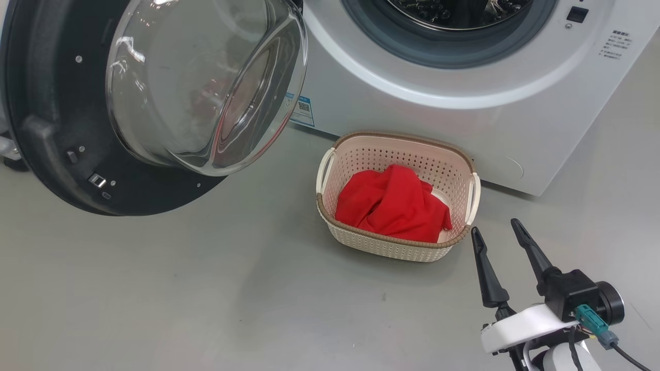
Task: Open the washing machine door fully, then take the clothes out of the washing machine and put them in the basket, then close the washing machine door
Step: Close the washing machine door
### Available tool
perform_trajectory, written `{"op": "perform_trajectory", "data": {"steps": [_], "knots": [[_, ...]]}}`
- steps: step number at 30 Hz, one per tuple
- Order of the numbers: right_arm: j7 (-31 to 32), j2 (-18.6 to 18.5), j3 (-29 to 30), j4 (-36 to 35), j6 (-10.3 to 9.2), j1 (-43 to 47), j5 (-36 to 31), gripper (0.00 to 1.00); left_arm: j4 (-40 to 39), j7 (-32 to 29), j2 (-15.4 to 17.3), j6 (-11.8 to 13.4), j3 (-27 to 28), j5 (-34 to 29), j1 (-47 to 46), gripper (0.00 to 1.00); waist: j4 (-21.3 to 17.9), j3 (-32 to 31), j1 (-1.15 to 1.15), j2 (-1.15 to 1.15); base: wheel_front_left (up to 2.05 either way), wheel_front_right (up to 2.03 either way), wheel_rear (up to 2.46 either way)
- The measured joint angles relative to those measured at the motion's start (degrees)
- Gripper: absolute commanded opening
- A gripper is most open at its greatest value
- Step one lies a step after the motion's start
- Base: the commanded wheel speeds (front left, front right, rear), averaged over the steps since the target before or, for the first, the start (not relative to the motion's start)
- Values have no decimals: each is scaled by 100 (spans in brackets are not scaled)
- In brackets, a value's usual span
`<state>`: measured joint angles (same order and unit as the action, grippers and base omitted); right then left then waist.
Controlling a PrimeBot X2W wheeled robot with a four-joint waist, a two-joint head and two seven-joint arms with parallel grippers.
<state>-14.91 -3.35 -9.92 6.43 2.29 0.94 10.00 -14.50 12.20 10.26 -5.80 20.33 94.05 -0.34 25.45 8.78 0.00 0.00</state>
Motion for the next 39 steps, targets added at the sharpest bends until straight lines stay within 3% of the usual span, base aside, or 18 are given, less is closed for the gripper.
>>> {"op": "perform_trajectory", "data": {"steps": [10, 18, 26, 39], "knots": [[0, -23, -77, 18, 18, -81, -9, 100, 1266, -790, 938, 578, 336, 894, -762, 0, -47, 83, 0, 0, 0, 0, 0], [0, -41, -167, 56, 66, -199, -62, 100, 2003, -1454, 1517, 1044, 191, 1185, -1324, 0, -230, 179, 0, 0, 0, 0, 0], [0, -56, -191, 70, 115, -338, -69, 100, 2668, -1875, 1780, 1162, 4, 1283, -1665, 0, -469, 317, 0, 0, 0, 0, 0], [0, -101, -121, 58, 114, -513, -102, 100, 3288, -2301, 1892, 1174, -326, 1439, -2226, 0, -784, 614, 0, 0, 0, 0, 0]]}}
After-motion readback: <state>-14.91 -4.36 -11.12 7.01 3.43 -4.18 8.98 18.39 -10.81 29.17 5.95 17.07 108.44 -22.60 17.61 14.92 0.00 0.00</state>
